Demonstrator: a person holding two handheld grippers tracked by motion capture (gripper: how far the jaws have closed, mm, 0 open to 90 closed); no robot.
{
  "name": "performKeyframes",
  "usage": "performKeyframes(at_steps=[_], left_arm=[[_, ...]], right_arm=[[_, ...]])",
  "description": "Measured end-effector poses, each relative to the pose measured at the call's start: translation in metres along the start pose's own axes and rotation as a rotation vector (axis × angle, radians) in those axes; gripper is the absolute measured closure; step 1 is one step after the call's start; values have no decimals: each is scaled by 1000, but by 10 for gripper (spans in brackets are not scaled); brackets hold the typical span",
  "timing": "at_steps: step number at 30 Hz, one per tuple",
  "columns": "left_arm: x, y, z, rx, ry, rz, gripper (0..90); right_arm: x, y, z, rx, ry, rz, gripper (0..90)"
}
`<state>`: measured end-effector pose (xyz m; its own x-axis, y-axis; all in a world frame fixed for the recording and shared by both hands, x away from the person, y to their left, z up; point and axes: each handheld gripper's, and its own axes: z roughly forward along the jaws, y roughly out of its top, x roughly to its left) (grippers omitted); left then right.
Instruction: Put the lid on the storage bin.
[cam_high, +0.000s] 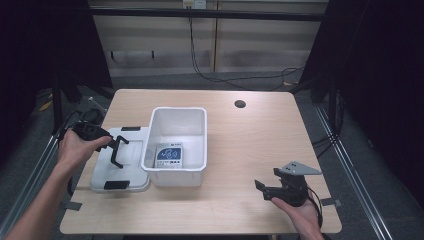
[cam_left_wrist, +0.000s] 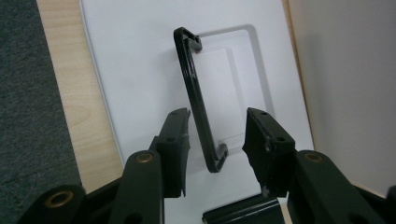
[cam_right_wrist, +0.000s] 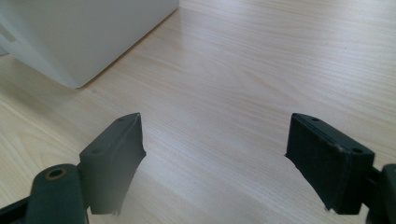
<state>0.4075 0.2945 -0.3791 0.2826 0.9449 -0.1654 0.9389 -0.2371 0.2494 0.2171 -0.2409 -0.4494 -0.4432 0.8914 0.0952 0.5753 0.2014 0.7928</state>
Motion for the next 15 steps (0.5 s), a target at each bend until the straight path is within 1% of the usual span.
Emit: performKeyframes(at_steps=[1, 2, 3, 5, 6, 8, 9, 11, 12, 13, 15], left_arm=[[0, 0, 0, 0, 0, 0, 602], [1, 3, 4, 23, 4, 16, 601], [1, 4, 6, 27, -5, 14, 598], [2, 5, 10, 32, -7, 16, 589], [2, 6, 12, 39, -1, 24, 589], [1, 7, 15, 43, 8, 25, 582], [1, 7, 15, 43, 8, 25, 566], [1, 9, 17, 44, 11, 18, 561], [0, 11, 21, 61, 15, 7, 561], [1, 12, 22, 68, 20, 8, 564], [0, 14, 25, 74, 35, -4, 581]], right_arm=[[0, 0, 0, 0, 0, 0, 183], [0, 0, 0, 3, 2, -2, 183], [0, 0, 0, 2, 2, 0, 183], [0, 0, 1, 3, 4, -4, 182], [0, 0, 1, 6, 5, -8, 182], [0, 0, 1, 10, 5, -8, 182], [0, 0, 1, 10, 5, -8, 182], [0, 0, 2, 12, 7, -8, 182], [0, 0, 2, 14, 8, -9, 182], [0, 0, 2, 15, 9, -6, 182], [1, 0, 2, 16, 10, -6, 181]])
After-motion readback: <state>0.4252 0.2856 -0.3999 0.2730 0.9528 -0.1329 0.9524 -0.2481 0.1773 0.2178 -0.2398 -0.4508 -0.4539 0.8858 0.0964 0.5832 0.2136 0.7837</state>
